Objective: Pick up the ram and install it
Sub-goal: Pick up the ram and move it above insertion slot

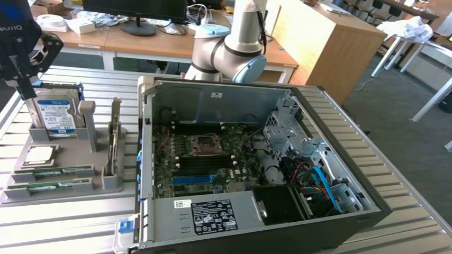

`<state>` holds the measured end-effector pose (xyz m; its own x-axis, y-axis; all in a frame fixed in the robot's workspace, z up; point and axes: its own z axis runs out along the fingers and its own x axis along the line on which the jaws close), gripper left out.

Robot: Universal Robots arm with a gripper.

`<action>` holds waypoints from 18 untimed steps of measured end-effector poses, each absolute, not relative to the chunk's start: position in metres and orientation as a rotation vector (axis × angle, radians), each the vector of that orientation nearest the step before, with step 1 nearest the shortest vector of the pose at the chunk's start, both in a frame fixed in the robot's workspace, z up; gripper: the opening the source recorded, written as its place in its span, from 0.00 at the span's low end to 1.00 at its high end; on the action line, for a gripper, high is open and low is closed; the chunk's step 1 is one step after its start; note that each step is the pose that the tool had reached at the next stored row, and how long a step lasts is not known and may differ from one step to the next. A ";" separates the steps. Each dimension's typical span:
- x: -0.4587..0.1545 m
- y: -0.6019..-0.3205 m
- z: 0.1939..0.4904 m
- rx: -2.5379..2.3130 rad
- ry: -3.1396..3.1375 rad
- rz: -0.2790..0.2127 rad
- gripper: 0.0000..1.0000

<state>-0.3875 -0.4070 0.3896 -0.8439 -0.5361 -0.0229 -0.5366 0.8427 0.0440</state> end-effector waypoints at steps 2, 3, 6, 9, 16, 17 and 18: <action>-0.388 -0.407 0.390 -0.931 2.990 0.076 0.10; -0.388 -0.407 0.390 -0.958 2.982 0.076 0.10; -0.388 -0.407 0.389 -1.038 2.957 0.076 0.10; -0.388 -0.407 0.389 -1.119 2.930 0.075 0.10; -0.388 -0.407 0.389 -1.331 2.844 0.074 0.10; -0.388 -0.407 0.389 -1.357 2.833 0.074 0.10; -0.388 -0.407 0.388 -1.385 2.820 0.073 0.10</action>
